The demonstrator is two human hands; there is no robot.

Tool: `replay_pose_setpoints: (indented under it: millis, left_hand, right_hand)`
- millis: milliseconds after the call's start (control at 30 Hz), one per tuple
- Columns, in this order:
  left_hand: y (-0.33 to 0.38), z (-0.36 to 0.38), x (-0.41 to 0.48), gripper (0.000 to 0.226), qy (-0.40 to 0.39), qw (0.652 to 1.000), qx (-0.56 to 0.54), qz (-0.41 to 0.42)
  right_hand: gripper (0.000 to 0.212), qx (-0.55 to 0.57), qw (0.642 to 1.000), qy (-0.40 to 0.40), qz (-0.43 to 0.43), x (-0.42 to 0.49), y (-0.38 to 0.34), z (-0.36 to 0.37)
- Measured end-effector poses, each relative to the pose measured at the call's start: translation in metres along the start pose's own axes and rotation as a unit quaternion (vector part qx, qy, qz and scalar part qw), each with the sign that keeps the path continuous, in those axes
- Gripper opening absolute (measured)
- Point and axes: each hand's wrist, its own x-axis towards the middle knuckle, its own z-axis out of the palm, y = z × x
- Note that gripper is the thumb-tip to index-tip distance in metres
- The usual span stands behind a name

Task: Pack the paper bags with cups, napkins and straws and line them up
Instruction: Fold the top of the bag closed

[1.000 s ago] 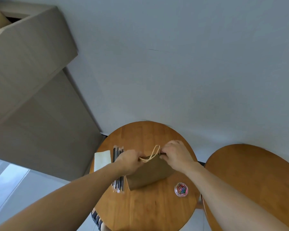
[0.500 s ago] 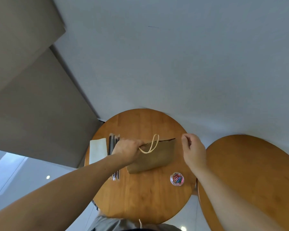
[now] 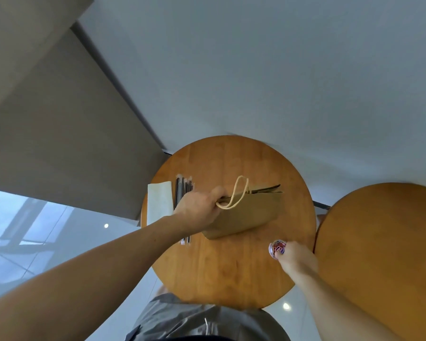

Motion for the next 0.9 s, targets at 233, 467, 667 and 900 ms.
replay_pose_setpoints:
  millis: [233,467,667,900]
  left_hand:
    - [0.004,0.002,-0.002,0.002,0.011,1.000,-0.017,-0.004]
    - [0.003,0.001,-0.004,0.004,0.028,0.999,-0.013,-0.012]
    - [0.005,0.003,-0.005,0.008,0.026,1.000,-0.009,-0.005]
    - [0.008,0.003,0.000,0.008,-0.020,0.999,-0.013,-0.023]
  right_hand:
    - [0.024,0.034,0.999,0.013,0.019,0.005,-0.001,0.010]
    - [0.028,0.058,0.996,0.014,0.067,0.014,-0.007,0.012]
    - [0.020,0.051,0.996,0.011,0.066,0.018,0.000,0.014]
    - [0.020,0.187,0.979,0.064,0.041,0.008,0.010,0.009]
